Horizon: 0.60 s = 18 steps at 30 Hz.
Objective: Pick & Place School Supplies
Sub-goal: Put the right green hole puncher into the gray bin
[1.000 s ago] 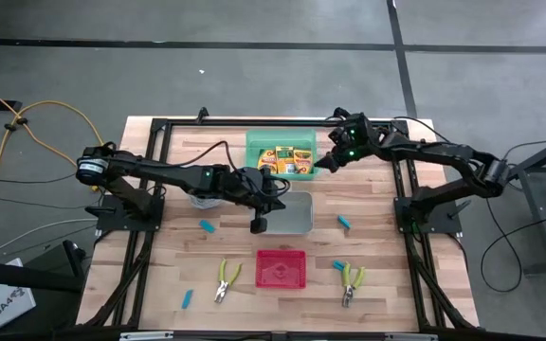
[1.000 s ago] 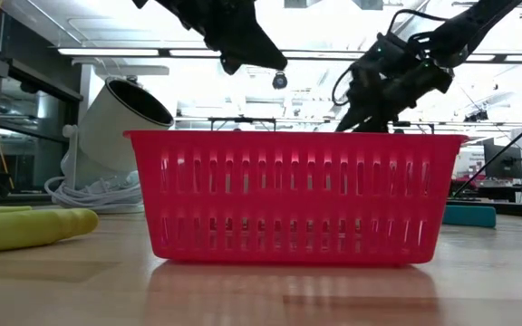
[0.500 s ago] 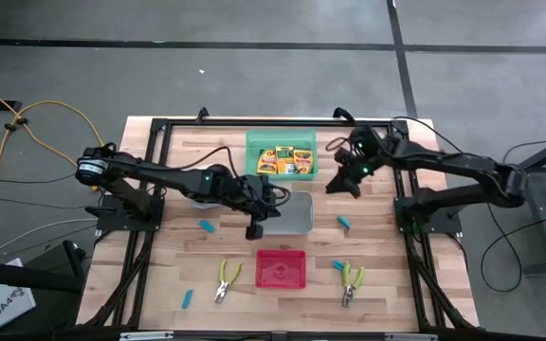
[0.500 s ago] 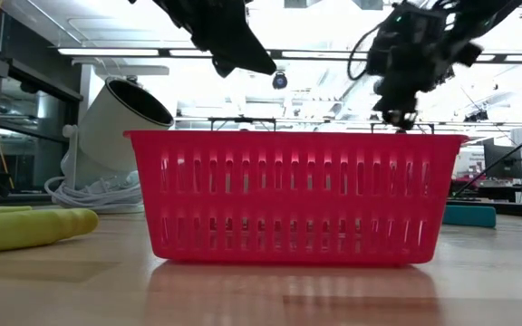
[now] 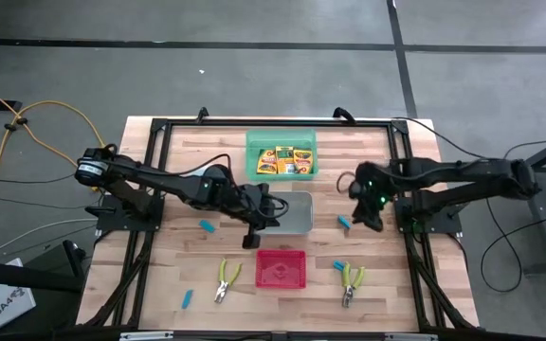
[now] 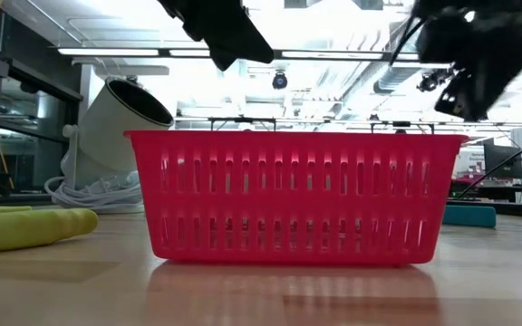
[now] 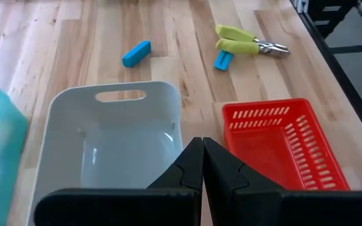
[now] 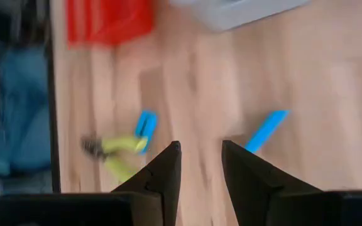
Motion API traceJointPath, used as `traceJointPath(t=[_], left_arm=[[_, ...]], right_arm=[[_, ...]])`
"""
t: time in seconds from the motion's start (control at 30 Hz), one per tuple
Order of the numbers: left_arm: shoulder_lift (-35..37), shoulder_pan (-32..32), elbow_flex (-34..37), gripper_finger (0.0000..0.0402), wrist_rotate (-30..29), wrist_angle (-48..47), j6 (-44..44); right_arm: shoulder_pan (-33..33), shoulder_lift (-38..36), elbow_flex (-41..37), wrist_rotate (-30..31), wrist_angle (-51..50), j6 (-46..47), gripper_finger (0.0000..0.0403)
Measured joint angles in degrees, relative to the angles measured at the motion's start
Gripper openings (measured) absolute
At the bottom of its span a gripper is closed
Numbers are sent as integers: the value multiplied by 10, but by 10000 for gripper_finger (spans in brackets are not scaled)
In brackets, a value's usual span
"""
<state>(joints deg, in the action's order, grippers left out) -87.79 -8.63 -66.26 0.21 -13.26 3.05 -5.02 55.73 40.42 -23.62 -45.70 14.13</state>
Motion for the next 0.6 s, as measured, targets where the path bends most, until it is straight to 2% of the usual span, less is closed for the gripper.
traceJointPath(t=[0.1,0.2,0.43,0.6], left_arm=[[0,-6,0,1,0,0,0],[0,-14,0,1,0,3,4],[0,-32,0,1,0,4,13],[0,-45,0,1,-1,6,18]], right_arm=[[65,0,0,0,-2,-48,107],[132,0,0,25,-1,-79,107],[272,9,0,152,10,-51,104],[352,45,0,190,53,-54,100]])
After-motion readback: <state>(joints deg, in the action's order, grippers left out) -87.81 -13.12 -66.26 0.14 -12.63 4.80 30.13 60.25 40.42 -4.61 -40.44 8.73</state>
